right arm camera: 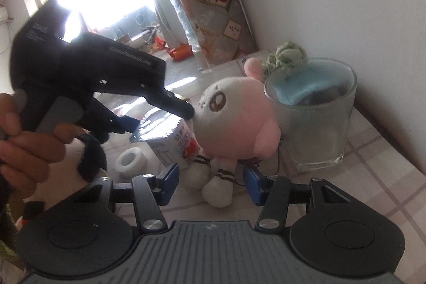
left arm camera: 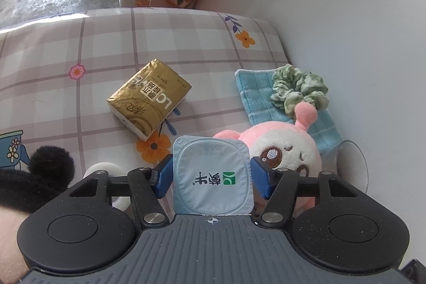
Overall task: Organize soft objects
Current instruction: 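Grasp the white yogurt cup with the left gripper and lift it, then grasp the pink plush doll with the right gripper while left holds yogurt cup, then carry the yogurt cup and pink plush over the cardboard box with both grippers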
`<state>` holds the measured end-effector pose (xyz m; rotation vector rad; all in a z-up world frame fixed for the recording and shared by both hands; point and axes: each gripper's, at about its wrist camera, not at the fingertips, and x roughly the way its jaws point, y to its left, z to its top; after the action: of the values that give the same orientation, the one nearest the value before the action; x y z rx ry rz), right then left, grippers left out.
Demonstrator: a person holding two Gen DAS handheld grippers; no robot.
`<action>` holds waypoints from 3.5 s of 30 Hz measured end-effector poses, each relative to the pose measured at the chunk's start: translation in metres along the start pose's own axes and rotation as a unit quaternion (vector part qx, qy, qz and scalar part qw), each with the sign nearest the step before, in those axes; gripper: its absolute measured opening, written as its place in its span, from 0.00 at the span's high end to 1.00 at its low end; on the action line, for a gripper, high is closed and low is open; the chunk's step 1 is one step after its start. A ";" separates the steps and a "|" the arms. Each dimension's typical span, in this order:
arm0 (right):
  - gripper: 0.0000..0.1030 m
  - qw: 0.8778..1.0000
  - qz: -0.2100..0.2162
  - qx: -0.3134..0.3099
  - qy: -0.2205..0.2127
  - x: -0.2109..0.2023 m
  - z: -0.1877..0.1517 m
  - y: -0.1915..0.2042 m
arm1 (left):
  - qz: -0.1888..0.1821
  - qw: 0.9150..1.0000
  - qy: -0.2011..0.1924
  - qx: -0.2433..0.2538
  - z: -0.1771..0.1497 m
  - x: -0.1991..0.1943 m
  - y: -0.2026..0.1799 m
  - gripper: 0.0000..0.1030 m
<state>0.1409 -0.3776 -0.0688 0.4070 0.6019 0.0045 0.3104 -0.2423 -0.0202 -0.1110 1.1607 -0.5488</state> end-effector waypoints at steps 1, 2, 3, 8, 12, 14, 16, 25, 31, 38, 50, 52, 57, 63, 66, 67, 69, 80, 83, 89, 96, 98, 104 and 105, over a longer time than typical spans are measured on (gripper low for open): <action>0.51 1.000 -0.002 0.005 0.006 0.003 0.000 0.000 | 0.000 1.000 -0.001 0.001 -0.001 -0.001 0.000 0.42; 0.52 1.000 -0.001 0.009 0.011 0.006 0.000 -0.001 | 0.000 1.000 -0.002 0.003 -0.001 -0.001 0.001 0.42; 0.55 1.000 -0.002 0.015 0.015 0.008 0.001 -0.002 | -0.001 1.000 -0.003 0.004 -0.002 -0.002 0.001 0.43; 0.62 0.999 -0.010 0.022 0.033 0.023 0.006 -0.002 | -0.007 1.000 -0.002 0.000 -0.004 -0.006 0.007 0.43; 0.80 0.999 -0.014 0.024 0.039 0.025 0.005 0.000 | -0.019 1.000 -0.005 -0.013 -0.006 -0.013 0.014 0.43; 0.82 0.999 -0.015 0.020 0.039 0.021 0.004 0.001 | -0.028 0.999 -0.010 -0.017 -0.008 -0.019 0.015 0.43; 0.83 0.999 -0.009 0.022 0.042 0.014 0.003 0.000 | -0.037 0.999 -0.015 -0.019 -0.010 -0.027 0.015 0.43; 0.83 0.996 0.043 0.036 0.071 -0.038 -0.017 0.002 | -0.057 0.997 -0.046 -0.027 -0.027 -0.073 0.011 0.43; 0.80 0.994 0.062 0.017 0.094 -0.083 -0.041 0.008 | -0.069 0.995 -0.056 -0.035 -0.051 -0.101 0.014 0.43; 0.28 0.998 0.040 -0.030 0.022 -0.125 -0.034 0.012 | -0.071 0.995 -0.065 -0.039 -0.071 -0.124 0.015 0.43; 0.06 0.994 0.033 -0.051 0.087 -0.036 -0.006 0.011 | -0.074 0.991 -0.098 -0.056 -0.090 -0.182 0.033 0.43; 0.08 0.994 0.049 -0.037 0.096 -0.030 -0.009 0.008 | -0.069 0.990 -0.106 -0.059 -0.093 -0.191 0.039 0.44; 0.18 0.994 0.046 -0.026 0.093 -0.033 -0.012 0.013 | -0.061 0.988 -0.120 -0.074 -0.101 -0.213 0.062 0.44; 0.19 0.995 0.048 -0.030 0.081 -0.051 -0.002 0.027 | -0.046 0.984 -0.141 -0.096 -0.113 -0.246 0.099 0.44; 0.19 0.994 0.078 -0.045 0.056 -0.070 0.013 0.049 | -0.028 0.982 -0.155 -0.108 -0.118 -0.265 0.120 0.44; 0.19 0.993 0.095 -0.050 0.050 -0.076 0.019 0.059 | -0.022 0.980 -0.160 -0.112 -0.119 -0.272 0.127 0.44; 0.19 0.989 0.133 -0.059 0.038 -0.086 0.031 0.081 | -0.012 0.978 -0.171 -0.120 -0.122 -0.285 0.141 0.44; 0.19 0.943 0.309 -0.117 0.052 -0.053 0.073 0.246 | 0.050 0.961 -0.205 -0.178 -0.128 -0.319 0.227 0.44; 0.19 0.936 0.315 -0.134 0.080 -0.023 0.071 0.288 | 0.065 0.955 -0.202 -0.205 -0.128 -0.316 0.258 0.44; 0.19 0.935 0.300 -0.150 0.120 0.027 0.058 0.337 | 0.079 0.945 -0.175 -0.263 -0.122 -0.294 0.324 0.44; 0.19 0.933 0.293 -0.163 0.132 0.048 0.048 0.351 | 0.087 0.942 -0.134 -0.294 -0.105 -0.256 0.364 0.44; 0.19 0.932 0.294 -0.168 0.132 0.051 0.046 0.354 | 0.090 0.943 -0.122 -0.296 -0.099 -0.245 0.370 0.44; 0.19 0.927 0.303 -0.166 0.142 0.055 0.044 0.354 | 0.114 0.943 -0.092 -0.298 -0.086 -0.219 0.382 0.43; 0.19 0.927 0.304 -0.167 0.143 0.055 0.044 0.354 | 0.120 0.943 -0.087 -0.297 -0.086 -0.216 0.382 0.43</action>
<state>0.2509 -0.0609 0.0658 0.2464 0.7258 0.7648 0.3076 0.2050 -0.0114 -0.5191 1.1153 0.0420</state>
